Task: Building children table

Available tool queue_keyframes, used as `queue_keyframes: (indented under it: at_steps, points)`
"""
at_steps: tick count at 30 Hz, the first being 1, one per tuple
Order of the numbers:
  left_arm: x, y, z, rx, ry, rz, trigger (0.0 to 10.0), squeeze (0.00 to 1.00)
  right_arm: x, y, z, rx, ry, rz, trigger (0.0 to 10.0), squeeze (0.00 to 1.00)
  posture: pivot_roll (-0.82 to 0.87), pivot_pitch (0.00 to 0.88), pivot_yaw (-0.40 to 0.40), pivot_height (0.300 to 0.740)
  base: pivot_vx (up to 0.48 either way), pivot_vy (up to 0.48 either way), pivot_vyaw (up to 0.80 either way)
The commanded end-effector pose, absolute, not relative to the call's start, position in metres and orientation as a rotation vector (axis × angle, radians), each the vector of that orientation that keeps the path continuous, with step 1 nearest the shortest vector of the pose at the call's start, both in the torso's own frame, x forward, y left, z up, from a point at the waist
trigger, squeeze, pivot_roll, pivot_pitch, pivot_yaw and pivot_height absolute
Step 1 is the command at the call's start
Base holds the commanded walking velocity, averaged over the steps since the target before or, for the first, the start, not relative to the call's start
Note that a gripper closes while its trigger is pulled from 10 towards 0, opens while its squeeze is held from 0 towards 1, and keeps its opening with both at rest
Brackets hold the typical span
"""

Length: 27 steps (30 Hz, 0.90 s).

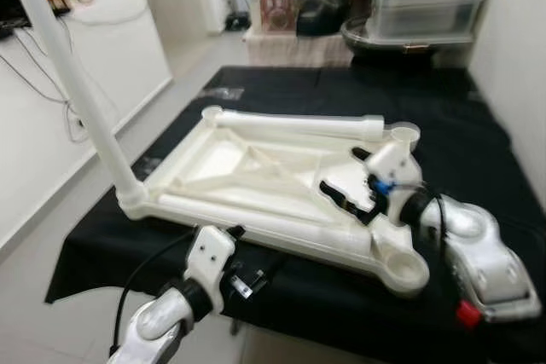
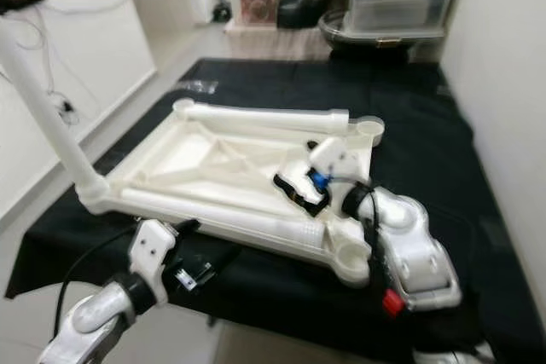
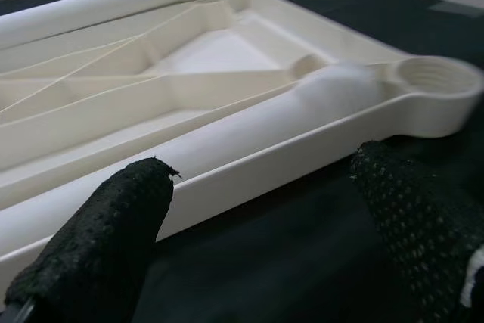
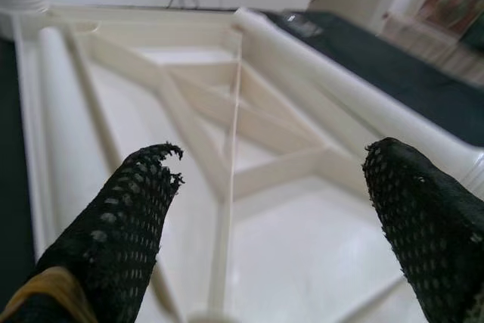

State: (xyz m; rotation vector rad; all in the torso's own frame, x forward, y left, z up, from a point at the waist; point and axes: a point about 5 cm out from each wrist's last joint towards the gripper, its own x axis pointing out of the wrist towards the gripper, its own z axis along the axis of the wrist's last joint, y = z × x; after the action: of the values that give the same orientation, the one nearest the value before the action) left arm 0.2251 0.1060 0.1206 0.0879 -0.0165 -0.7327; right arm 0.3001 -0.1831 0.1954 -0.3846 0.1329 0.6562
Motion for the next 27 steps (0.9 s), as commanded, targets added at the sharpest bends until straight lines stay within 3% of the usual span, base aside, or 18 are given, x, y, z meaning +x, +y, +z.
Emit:
queue_keyframes:
  at_steps: [1,3,8,12,14,23,27]
  points:
    - [0.218,0.11,0.114,0.114,0.036,-0.768,10.0,0.0,0.296,-0.173,0.2,-0.33,0.155,0.764,10.0,0.0,-0.03,0.054,0.043,0.74,0.0,0.0,0.0]
    - [0.209,0.108,0.111,0.151,0.051,-0.82,10.0,0.0,0.284,-0.178,0.194,-0.254,0.268,0.866,10.0,0.0,-0.02,0.069,0.039,0.74,0.0,0.0,0.0]
    - [0.201,0.111,0.111,0.164,0.057,-0.819,10.0,0.0,0.273,-0.185,0.184,-0.186,0.449,0.919,10.0,0.0,-0.03,0.08,0.04,0.74,0.0,0.0,0.0]
    - [0.2,0.115,0.113,0.173,0.042,-0.753,10.0,0.0,0.267,-0.182,0.178,-0.132,0.59,0.966,10.0,0.0,-0.03,0.1,0.033,0.74,0.0,0.0,0.0]
    - [0.2,0.118,0.116,0.202,0.017,-0.674,10.0,0.0,0.266,-0.176,0.177,-0.025,0.729,0.98,10.0,0.0,-0.01,0.112,0.024,0.74,0.0,0.0,0.0]
    - [0.199,0.12,0.119,0.222,-0.003,-0.619,10.0,0.0,0.268,-0.18,0.175,0.005,0.83,0.918,10.0,0.0,-0.02,0.128,0.015,0.74,0.0,0.0,0.0]
    - [0.198,0.119,0.12,0.216,-0.002,-0.625,10.0,0.0,0.273,-0.199,0.183,0.033,0.847,0.834,10.0,0.0,-0.02,0.131,0.014,0.74,0.0,0.0,0.0]
